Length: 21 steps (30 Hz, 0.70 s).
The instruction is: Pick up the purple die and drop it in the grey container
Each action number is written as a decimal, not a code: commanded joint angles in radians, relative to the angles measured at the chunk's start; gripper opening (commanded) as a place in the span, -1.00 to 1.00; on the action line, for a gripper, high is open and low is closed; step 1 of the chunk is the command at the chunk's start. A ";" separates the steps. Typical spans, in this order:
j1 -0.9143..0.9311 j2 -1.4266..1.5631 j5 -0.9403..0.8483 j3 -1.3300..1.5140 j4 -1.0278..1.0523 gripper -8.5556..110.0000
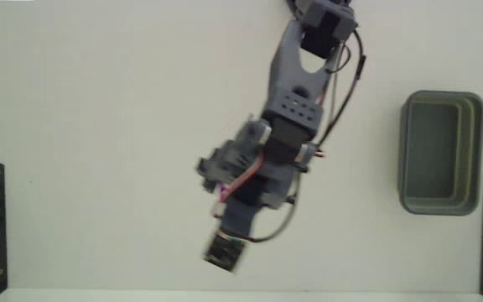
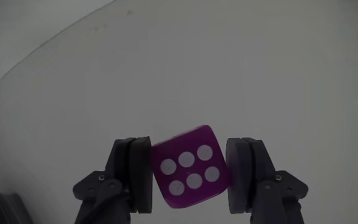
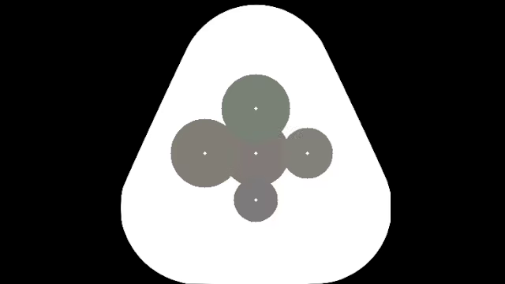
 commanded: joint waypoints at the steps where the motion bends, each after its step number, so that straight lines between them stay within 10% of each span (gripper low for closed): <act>1: -0.045 0.093 0.005 0.022 -0.024 0.24; 21: -0.394 0.191 0.005 0.218 -0.119 0.24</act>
